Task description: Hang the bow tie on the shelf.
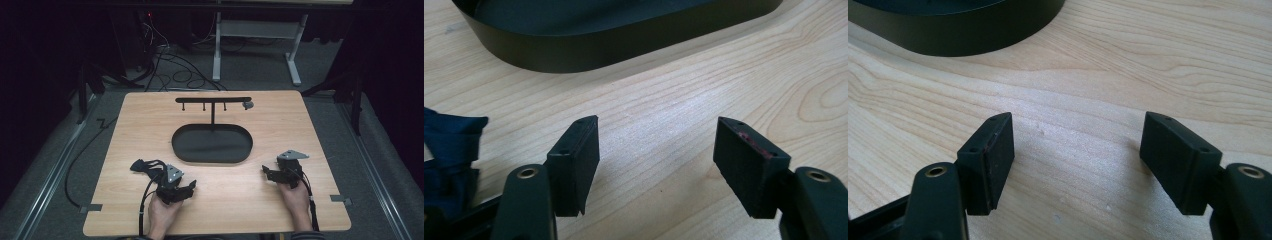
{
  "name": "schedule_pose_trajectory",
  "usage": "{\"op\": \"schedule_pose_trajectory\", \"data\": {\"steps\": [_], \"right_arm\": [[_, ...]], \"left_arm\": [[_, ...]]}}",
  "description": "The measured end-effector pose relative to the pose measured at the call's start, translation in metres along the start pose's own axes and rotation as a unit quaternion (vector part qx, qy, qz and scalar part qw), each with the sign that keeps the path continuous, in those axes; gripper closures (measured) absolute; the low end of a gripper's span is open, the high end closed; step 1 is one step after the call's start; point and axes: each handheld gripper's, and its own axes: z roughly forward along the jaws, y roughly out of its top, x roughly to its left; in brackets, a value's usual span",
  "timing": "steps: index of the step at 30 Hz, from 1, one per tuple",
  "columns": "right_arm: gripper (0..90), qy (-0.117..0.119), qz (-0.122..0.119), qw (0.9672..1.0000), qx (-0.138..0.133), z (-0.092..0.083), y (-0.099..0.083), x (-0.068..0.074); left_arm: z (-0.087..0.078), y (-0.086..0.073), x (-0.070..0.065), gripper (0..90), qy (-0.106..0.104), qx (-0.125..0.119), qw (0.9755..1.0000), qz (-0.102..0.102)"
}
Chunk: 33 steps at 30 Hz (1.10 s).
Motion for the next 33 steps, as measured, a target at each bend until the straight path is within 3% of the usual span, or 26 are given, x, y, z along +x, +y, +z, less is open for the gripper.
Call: {"op": "schedule_pose_trajectory", "data": {"steps": [14,22,33], "right_arm": [[31.3,0.001,0.002,1.0,-0.001,0.0,0.0,0.0],[31.3,0.002,0.002,1.0,-0.001,0.0,0.0,-0.001],[31.2,0.001,0.001,1.0,0.0,0.0,0.0,0.0]], "left_arm": [[-0.025,-0.001,0.008,37.7,-0.015,-0.021,0.9995,-0.019],[-0.041,-0.001,0.014,41.5,-0.004,-0.032,0.9992,-0.022],[-0.064,0.002,0.037,43.9,0.028,-0.055,0.9975,-0.033]]}}
